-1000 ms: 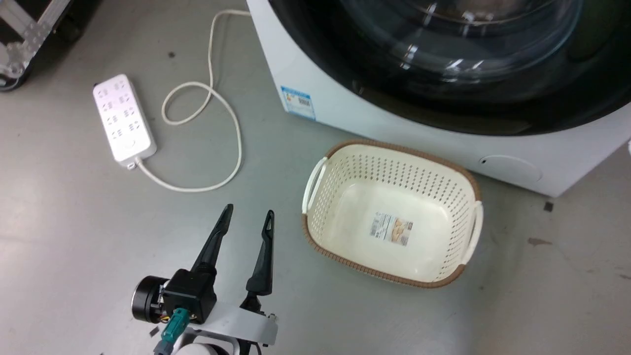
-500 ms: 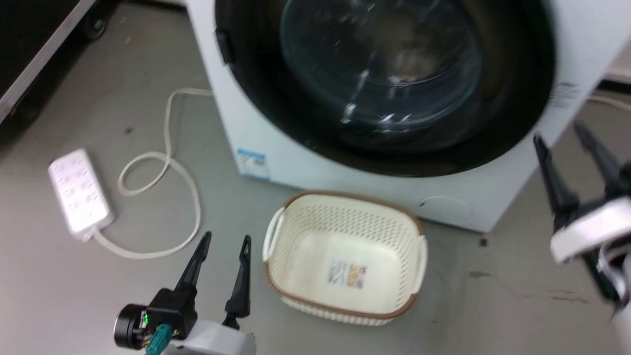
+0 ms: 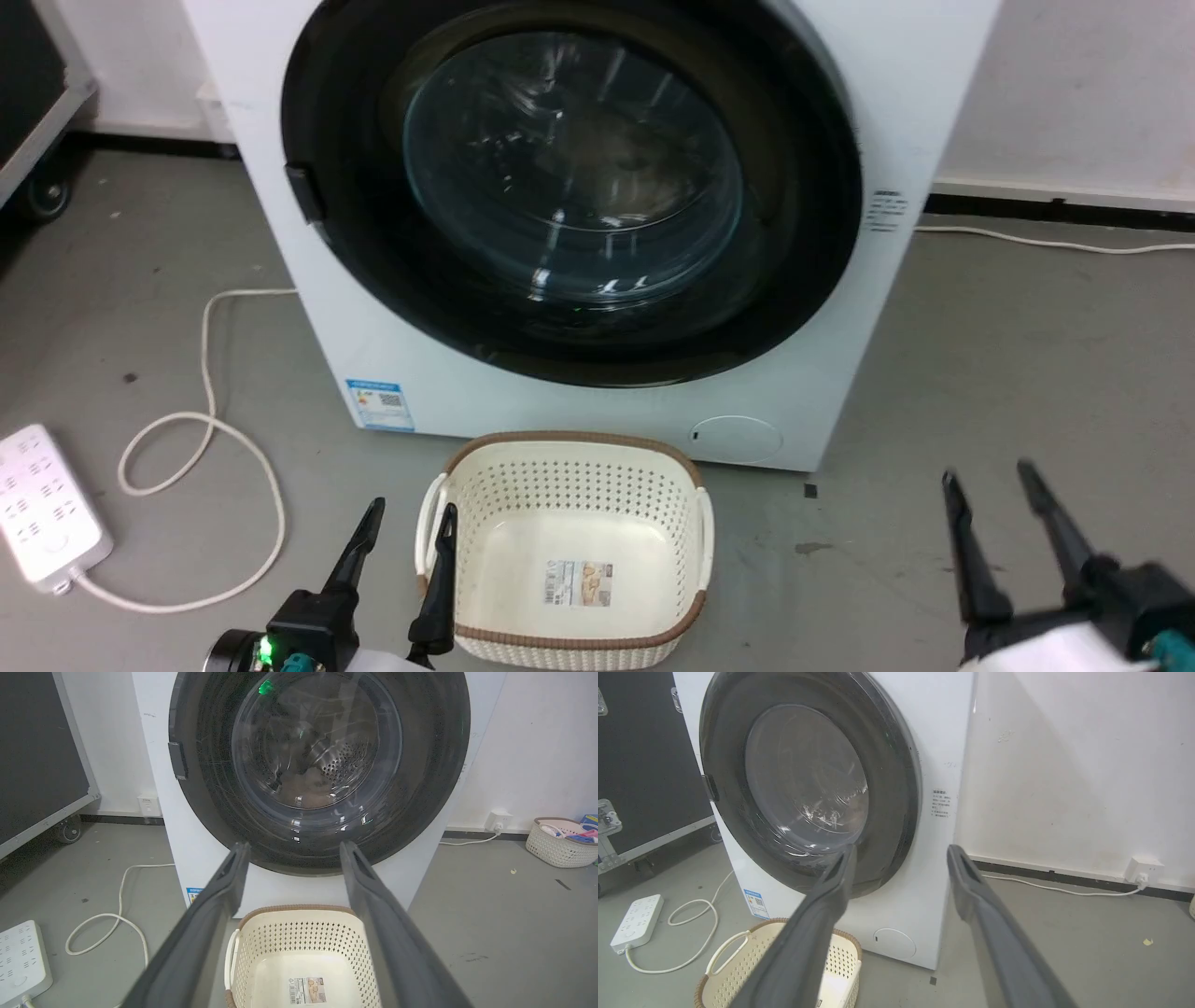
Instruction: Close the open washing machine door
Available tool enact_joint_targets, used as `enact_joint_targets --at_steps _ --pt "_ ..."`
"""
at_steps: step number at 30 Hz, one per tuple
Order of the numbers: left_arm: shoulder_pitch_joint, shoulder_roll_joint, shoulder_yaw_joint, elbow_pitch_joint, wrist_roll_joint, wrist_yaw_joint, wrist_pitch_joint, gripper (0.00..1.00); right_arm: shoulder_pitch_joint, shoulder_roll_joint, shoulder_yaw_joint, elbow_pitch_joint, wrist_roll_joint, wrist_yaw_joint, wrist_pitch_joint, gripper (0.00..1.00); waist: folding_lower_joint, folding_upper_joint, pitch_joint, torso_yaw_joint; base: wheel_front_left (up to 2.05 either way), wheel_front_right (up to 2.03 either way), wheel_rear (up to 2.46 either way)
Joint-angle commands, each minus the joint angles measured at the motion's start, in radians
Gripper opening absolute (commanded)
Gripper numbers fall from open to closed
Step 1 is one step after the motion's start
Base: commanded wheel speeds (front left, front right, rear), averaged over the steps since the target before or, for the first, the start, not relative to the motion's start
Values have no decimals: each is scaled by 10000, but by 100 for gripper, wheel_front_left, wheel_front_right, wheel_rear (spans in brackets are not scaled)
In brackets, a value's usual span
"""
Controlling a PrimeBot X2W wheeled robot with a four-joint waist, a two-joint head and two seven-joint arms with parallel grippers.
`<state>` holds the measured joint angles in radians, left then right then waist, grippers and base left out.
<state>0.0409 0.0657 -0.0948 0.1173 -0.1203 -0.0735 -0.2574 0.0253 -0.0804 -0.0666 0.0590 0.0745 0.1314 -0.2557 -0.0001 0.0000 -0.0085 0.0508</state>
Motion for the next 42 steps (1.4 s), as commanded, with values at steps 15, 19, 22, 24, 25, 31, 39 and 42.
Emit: enact_joint_targets --at_steps 15,19,22,24,25,31,39,42 --pt "130 -40 99 311 84 -55 -43 100 588 292 237 12 -385 -7 -58 100 1 0 -117 -115 0 0 0" --pt "113 -63 70 318 79 -67 -43 100 599 296 275 -44 -429 -7 -59 100 1 0 -132 27 0 0 0" --pt "31 -83 80 310 40 -27 18 0 491 242 290 -5 -399 0 -3 0 1 0 -132 76 0 0 0" --pt "30 -81 88 309 39 -25 21 0 485 244 300 -3 -400 2 2 0 2 0 -132 77 0 0 0" --pt "26 -81 95 297 48 -19 41 0 480 244 303 -8 -402 2 22 0 2 0 -130 72 0 0 0" --pt "5 -85 136 226 104 18 164 0 444 247 321 -36 -419 1 145 0 2 0 -120 44 0 0 0" --pt "-23 -89 191 131 179 66 328 0 397 251 344 -74 -441 1 309 0 2 0 -106 7 0 0 0" --pt "-34 -91 212 96 207 84 389 0 379 252 353 -88 -449 1 370 0 2 0 -101 -7 0 0 0"
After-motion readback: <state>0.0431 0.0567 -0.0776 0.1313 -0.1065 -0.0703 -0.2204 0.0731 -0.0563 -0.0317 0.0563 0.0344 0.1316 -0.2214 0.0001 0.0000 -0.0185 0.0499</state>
